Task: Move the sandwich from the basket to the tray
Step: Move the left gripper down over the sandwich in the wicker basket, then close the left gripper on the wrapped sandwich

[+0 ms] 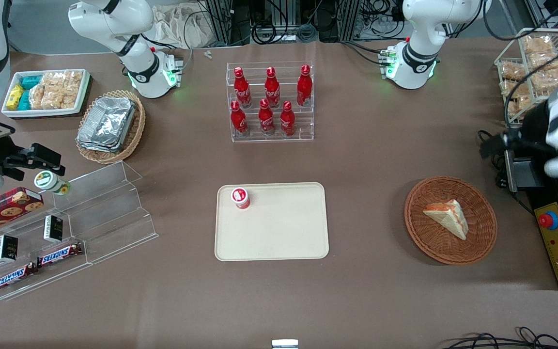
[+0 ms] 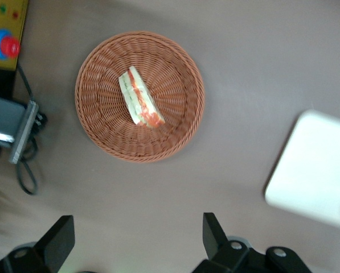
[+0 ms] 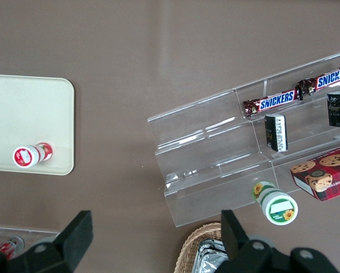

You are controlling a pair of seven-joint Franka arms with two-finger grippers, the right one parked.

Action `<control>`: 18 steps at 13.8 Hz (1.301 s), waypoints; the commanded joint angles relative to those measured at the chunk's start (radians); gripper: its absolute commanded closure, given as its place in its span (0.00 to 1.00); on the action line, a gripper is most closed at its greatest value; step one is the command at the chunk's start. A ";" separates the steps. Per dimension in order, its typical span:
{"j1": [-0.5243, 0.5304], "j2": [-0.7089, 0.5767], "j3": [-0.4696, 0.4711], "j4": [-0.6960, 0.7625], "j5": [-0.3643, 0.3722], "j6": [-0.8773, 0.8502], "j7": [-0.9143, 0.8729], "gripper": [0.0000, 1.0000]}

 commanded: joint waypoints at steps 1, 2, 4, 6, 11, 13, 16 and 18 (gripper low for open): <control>0.004 0.083 0.004 -0.009 0.015 0.061 -0.189 0.00; 0.005 0.112 0.006 -0.030 0.015 0.101 -0.255 0.00; 0.022 0.161 0.006 -0.093 0.016 0.200 -0.318 0.00; 0.028 0.197 0.006 -0.176 0.015 0.312 -0.326 0.00; 0.040 0.255 0.018 -0.332 0.016 0.544 -0.326 0.00; 0.039 0.287 0.036 -0.356 0.018 0.603 -0.324 0.00; 0.037 0.347 0.037 -0.371 0.018 0.676 -0.324 0.00; 0.039 0.358 0.037 -0.371 0.016 0.706 -0.328 0.45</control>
